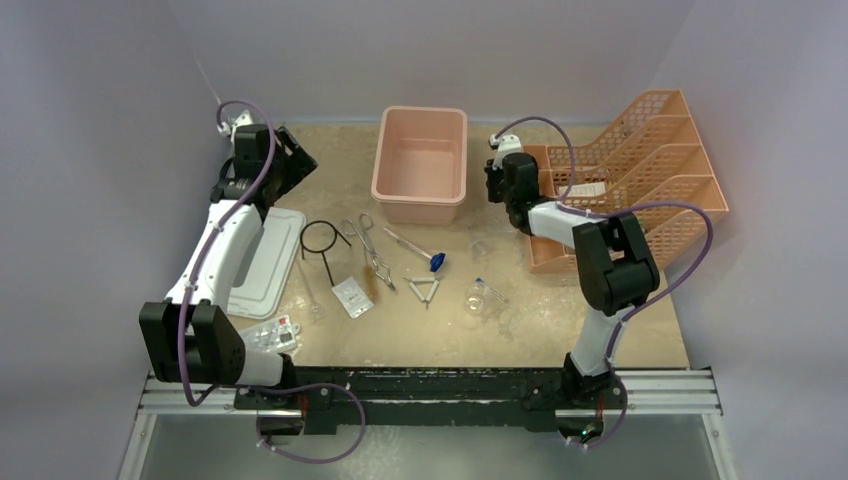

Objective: Organize the chemistry lab equipment

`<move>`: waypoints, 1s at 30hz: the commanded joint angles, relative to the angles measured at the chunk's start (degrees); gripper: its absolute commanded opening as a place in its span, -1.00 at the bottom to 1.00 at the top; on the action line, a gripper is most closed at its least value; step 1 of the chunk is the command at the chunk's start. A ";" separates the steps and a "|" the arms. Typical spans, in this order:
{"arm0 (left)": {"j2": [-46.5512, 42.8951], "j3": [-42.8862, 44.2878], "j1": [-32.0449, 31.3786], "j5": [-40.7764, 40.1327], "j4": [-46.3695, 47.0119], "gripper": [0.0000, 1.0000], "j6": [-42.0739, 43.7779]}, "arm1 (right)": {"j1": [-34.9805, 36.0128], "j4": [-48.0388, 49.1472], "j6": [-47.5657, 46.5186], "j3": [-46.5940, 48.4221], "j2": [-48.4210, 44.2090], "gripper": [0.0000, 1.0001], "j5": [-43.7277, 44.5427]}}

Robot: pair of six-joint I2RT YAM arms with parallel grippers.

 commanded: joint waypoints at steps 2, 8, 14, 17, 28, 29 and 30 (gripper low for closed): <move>-1.84 -0.84 0.57 0.56 2.89 0.43 -0.94 | 0.15 7.74 -0.63 -2.33 -0.30 -0.75 3.97; -0.93 0.20 0.78 1.14 3.27 0.42 -0.56 | 0.18 8.97 -0.99 -1.90 1.59 -0.75 4.94; -0.80 0.43 0.91 1.38 3.26 0.42 -0.04 | 0.17 7.83 -0.33 -1.88 1.26 -0.63 4.79; -0.77 0.54 0.99 1.61 3.25 0.42 0.15 | 0.23 4.17 1.22 0.28 0.85 -0.45 4.72; -0.93 0.76 1.28 2.02 2.83 0.42 1.21 | 0.16 -4.86 5.93 5.79 -2.21 -0.03 2.13; -0.96 0.84 1.38 2.10 2.83 0.42 1.29 | 0.16 -5.60 6.34 5.99 -2.71 0.00 2.19; -1.02 0.89 1.35 2.18 2.85 0.42 1.30 | 0.18 -6.29 6.66 6.19 -3.31 0.03 2.40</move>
